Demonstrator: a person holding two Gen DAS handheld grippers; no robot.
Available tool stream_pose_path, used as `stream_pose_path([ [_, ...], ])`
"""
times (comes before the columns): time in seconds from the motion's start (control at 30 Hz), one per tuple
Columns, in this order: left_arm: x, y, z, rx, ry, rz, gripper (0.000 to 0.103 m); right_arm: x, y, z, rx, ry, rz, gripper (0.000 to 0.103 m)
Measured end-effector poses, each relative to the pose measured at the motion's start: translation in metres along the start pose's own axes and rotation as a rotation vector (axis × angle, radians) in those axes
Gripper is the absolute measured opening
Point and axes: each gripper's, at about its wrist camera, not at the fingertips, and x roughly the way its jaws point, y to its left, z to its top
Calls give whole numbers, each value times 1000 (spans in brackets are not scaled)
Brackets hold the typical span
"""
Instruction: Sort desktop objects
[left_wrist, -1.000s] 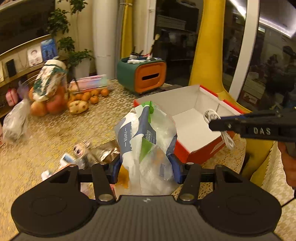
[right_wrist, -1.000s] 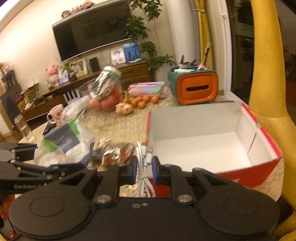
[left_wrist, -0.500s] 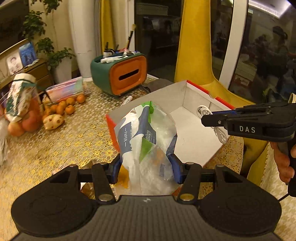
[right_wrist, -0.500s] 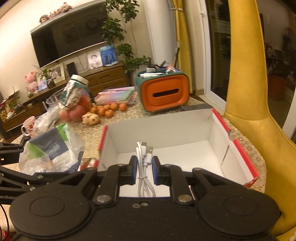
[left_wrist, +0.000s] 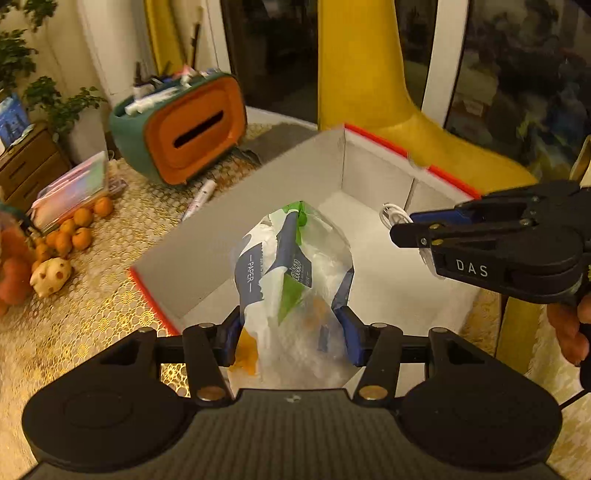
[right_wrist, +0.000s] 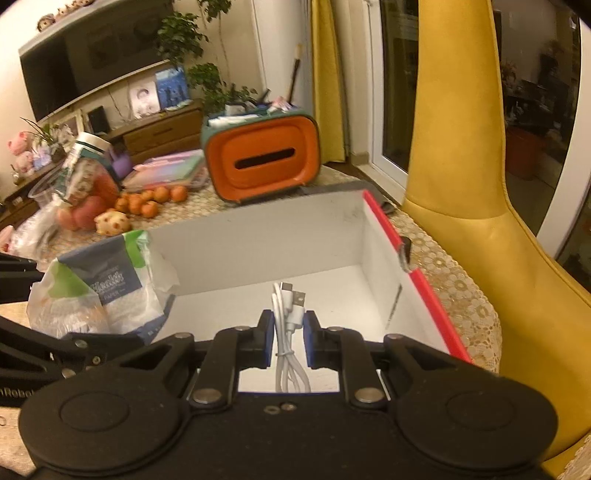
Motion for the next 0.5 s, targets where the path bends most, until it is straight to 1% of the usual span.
stream_pose_path([
  [0.23,42,-15,10,63,93,-19,52,31,-11,-5,-4,88,-7,16],
  [0.37,59,-20,14,71,135,-21,53,38,-16,-8,4,119,-5,16],
  [0.5,76,-21,19,63,203,-15,54,43,-18,-10,3,148,-4,16],
])
